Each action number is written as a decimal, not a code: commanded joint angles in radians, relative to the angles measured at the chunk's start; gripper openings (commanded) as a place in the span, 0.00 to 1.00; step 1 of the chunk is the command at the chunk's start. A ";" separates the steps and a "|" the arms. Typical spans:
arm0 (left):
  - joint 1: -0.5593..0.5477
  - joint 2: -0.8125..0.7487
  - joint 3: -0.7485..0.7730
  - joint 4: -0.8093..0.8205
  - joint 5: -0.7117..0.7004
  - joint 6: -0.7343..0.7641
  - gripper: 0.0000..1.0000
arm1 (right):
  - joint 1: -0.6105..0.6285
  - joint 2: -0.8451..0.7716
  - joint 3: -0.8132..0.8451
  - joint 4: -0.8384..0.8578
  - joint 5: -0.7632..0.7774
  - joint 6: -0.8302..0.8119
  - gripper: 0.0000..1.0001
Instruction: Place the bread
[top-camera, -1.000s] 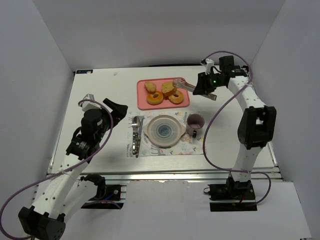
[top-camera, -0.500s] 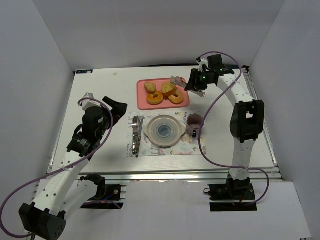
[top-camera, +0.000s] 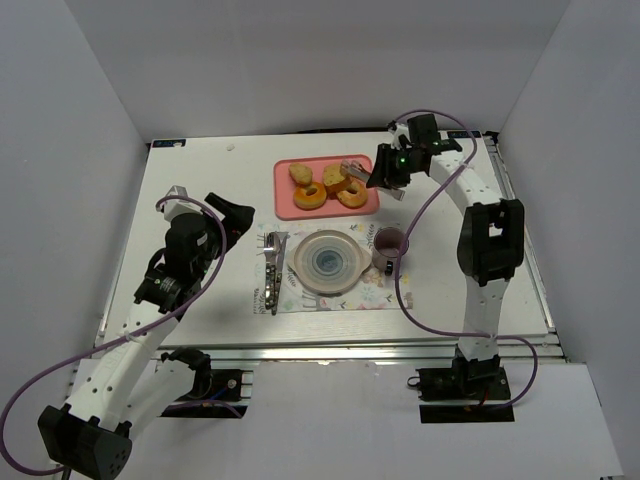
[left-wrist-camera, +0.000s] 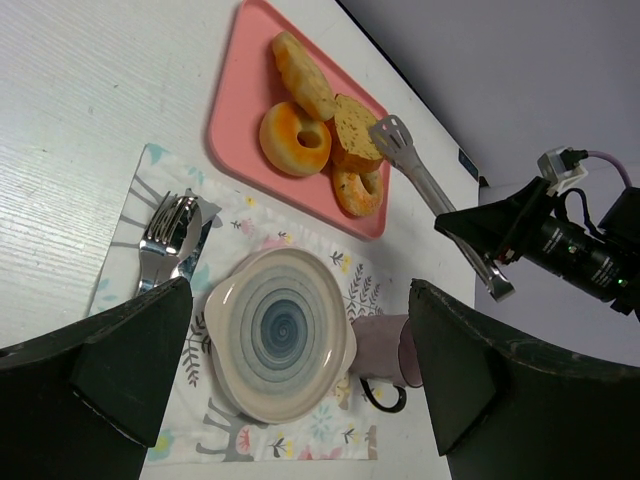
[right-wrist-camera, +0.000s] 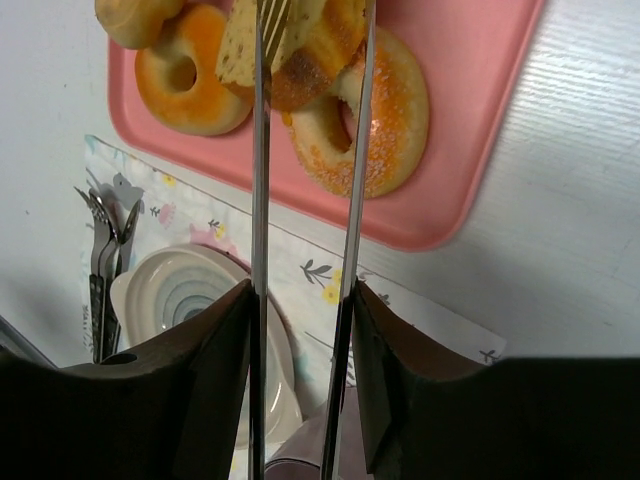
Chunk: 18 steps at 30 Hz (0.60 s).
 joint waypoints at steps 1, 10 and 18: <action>0.002 -0.010 0.023 0.000 -0.007 0.002 0.98 | 0.026 -0.024 -0.025 -0.003 -0.015 0.021 0.47; 0.002 -0.013 0.020 0.006 -0.011 0.001 0.98 | 0.032 -0.045 -0.061 0.000 0.008 0.036 0.34; 0.002 -0.017 0.017 0.008 -0.012 -0.001 0.98 | 0.026 -0.093 -0.053 0.020 -0.025 0.036 0.18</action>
